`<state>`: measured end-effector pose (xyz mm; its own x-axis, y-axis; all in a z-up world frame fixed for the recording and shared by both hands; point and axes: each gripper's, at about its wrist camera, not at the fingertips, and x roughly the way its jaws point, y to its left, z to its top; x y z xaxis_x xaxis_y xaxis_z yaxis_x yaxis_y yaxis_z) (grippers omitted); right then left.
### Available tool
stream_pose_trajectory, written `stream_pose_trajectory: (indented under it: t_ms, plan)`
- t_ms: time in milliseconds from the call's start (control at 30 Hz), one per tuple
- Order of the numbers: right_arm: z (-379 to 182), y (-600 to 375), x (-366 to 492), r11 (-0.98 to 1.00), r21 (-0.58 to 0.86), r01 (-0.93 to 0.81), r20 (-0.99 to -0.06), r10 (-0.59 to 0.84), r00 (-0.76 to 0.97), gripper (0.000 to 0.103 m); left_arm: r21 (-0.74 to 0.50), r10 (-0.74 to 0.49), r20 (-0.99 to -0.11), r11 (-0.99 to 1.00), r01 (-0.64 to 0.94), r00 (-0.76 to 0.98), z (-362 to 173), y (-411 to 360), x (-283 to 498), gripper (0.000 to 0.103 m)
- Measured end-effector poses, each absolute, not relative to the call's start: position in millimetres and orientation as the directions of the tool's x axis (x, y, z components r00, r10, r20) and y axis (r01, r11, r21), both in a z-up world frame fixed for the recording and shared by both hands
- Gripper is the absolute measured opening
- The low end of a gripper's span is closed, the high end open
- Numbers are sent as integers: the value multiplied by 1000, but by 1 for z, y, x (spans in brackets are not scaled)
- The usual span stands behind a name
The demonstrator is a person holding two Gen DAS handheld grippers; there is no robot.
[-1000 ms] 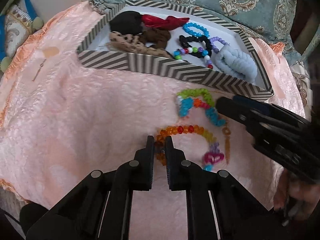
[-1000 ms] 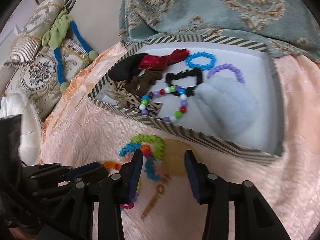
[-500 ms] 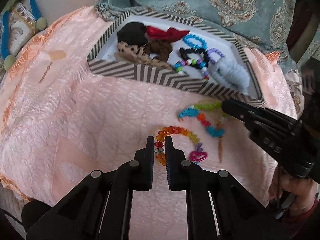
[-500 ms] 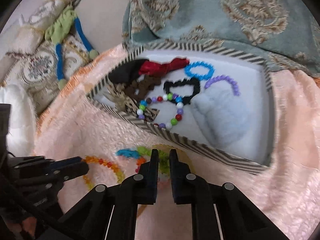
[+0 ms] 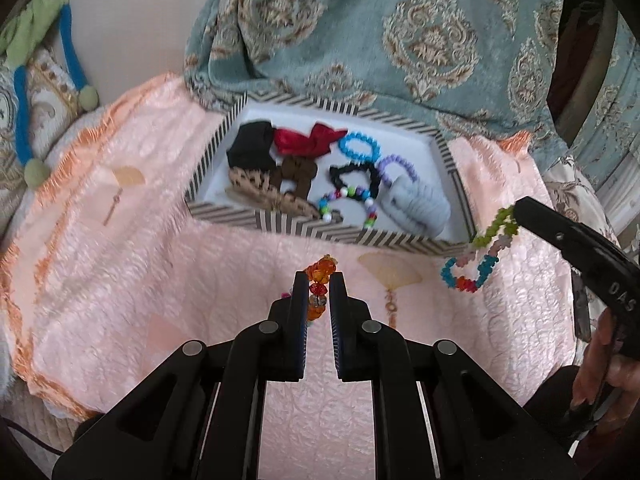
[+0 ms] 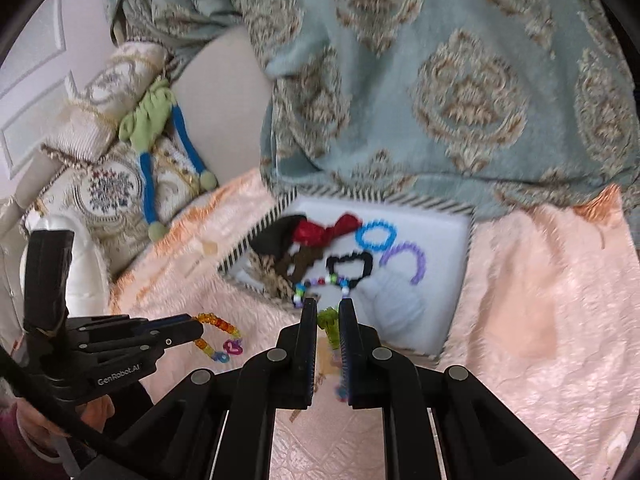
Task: Organize jewelry
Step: 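Carry the orange and green-blue bracelets over the tray with both tools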
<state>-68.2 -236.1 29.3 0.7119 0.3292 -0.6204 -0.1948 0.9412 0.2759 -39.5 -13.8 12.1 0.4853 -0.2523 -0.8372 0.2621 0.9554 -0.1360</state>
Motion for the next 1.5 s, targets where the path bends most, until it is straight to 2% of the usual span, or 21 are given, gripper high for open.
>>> stream_pose_trajectory:
  t_ms: [533,1500]
  plan:
    - [57,-251,-66,947,262,-186,-584,309,751,10,-102,-249,-804,952,287,540,44,-27,-27,9]
    - [22,-279,59,969,227,-94,-673,226,705,10,-69,-224,-833,949,307,506,25,-92,80,9]
